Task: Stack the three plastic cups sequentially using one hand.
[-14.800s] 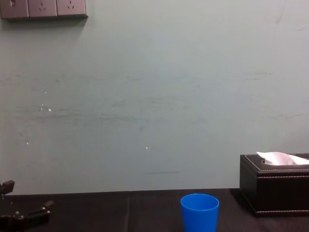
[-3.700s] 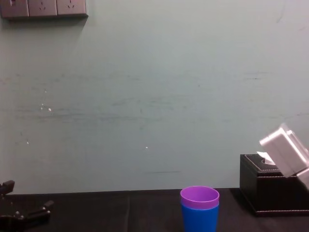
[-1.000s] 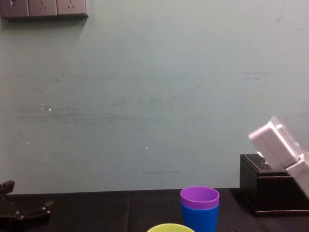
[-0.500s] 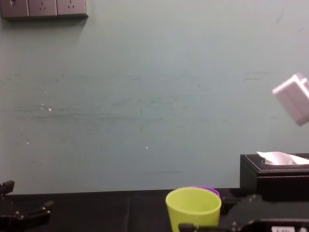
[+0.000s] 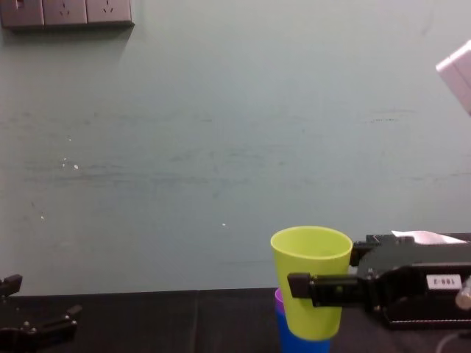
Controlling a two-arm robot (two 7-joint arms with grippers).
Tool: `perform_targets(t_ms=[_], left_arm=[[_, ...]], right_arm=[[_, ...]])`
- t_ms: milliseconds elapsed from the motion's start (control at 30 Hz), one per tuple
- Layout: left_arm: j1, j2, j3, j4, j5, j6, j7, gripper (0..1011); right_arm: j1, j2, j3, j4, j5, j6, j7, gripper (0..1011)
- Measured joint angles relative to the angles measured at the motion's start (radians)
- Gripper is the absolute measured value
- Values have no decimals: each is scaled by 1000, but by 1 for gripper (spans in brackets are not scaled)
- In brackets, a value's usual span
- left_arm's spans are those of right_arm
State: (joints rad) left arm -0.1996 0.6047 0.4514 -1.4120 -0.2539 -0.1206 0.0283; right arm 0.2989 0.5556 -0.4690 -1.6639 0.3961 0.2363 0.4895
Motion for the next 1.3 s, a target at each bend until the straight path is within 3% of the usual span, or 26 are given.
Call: perform_targets(t_ms=[600,1300], left_arm=[[0,0,0,0,0,0,0,1010],[0,0,0,0,0,0,0,1010]], right_arm=[[71,-27,8,28,11,42,-20,731],[165,-86,-17,172,14,57,-23,731]])
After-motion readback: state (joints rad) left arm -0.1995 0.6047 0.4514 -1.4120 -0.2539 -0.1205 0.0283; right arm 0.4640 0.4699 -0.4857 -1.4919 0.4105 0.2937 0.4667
